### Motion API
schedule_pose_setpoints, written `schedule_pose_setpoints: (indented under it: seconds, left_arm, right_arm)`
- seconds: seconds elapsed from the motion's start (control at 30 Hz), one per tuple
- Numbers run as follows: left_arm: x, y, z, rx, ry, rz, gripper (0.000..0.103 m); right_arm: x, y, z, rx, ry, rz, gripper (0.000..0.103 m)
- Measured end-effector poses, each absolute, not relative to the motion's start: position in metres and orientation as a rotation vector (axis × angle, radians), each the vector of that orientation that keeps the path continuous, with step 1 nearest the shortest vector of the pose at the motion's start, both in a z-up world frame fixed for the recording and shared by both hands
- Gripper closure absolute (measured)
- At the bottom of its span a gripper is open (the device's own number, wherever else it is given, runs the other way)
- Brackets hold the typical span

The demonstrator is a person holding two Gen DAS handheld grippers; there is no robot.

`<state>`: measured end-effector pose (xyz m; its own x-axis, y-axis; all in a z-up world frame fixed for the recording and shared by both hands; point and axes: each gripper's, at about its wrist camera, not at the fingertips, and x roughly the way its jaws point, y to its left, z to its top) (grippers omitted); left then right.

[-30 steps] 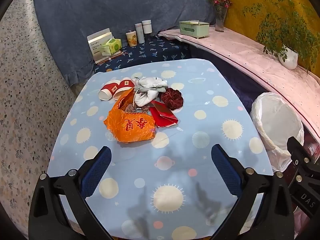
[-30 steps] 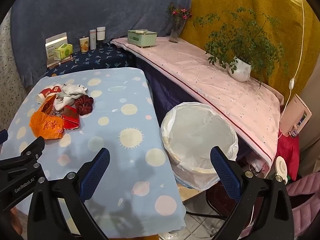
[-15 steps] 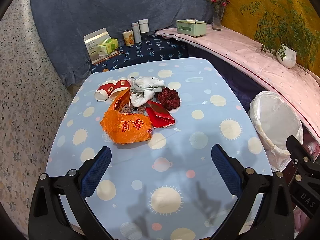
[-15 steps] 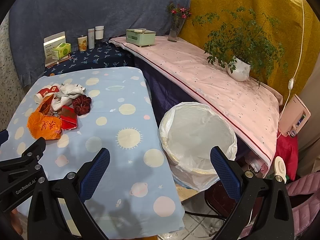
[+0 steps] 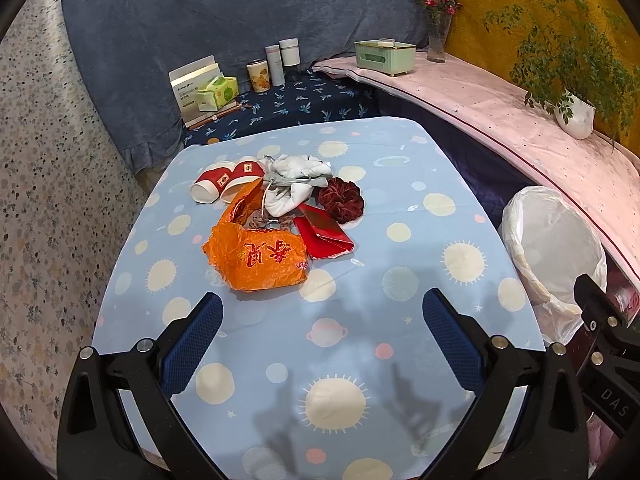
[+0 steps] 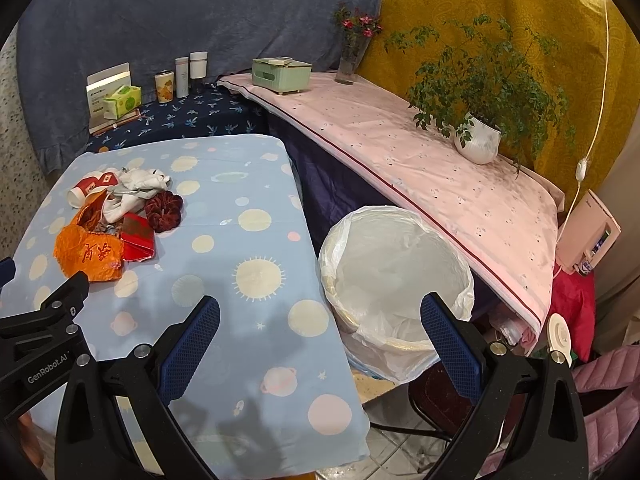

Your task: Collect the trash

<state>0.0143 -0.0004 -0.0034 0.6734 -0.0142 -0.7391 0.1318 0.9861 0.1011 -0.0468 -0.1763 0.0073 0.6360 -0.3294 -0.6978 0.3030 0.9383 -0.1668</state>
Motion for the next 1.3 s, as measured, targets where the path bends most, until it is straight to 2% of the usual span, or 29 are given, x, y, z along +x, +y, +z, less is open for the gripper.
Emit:
schedule_pose_setpoints:
  seconds: [1.3]
  left_arm:
    - [0.0181,-0.0021,-0.0035,0.149,0.831,-0.087,0.008]
  right_arm:
    - [-0.0440,-0.1758,0.0074,-0.034,0.810,-0.365,0.007]
